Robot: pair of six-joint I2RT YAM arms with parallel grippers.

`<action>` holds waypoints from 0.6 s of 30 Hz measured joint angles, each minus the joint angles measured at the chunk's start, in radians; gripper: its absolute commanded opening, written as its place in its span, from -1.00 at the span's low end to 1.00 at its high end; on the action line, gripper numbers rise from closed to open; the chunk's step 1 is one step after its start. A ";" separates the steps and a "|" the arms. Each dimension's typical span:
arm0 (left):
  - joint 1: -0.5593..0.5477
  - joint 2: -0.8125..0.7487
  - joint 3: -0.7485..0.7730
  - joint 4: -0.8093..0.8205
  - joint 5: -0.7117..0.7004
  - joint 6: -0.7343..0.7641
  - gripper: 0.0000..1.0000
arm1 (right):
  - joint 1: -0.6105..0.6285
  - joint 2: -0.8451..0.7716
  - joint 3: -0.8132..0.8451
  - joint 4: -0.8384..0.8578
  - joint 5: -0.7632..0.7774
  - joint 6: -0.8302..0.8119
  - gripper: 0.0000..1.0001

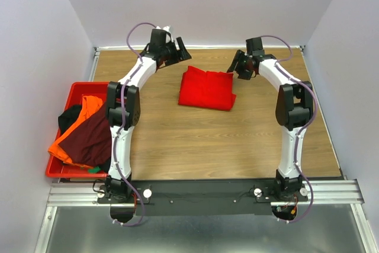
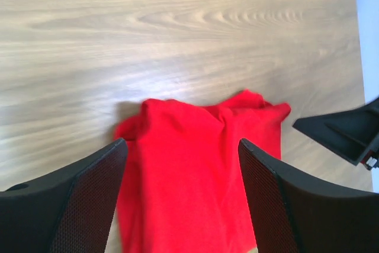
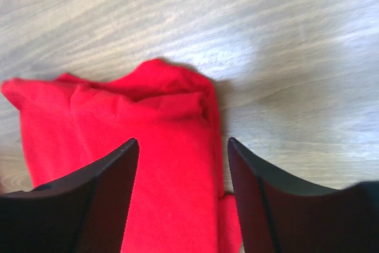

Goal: Fold and stack the t-shirts
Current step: Fold the tshirt

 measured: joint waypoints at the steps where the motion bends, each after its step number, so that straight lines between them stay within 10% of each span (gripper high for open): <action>1: 0.008 -0.014 -0.008 0.001 -0.006 0.001 0.52 | -0.002 -0.008 -0.001 0.002 0.010 -0.003 0.43; 9: -0.012 -0.217 -0.249 0.064 -0.083 -0.018 -0.72 | 0.039 -0.173 -0.147 0.021 0.095 -0.010 -0.04; 18: -0.110 -0.134 -0.227 0.067 -0.122 -0.019 -1.00 | 0.115 -0.080 -0.086 0.050 0.095 -0.033 -0.17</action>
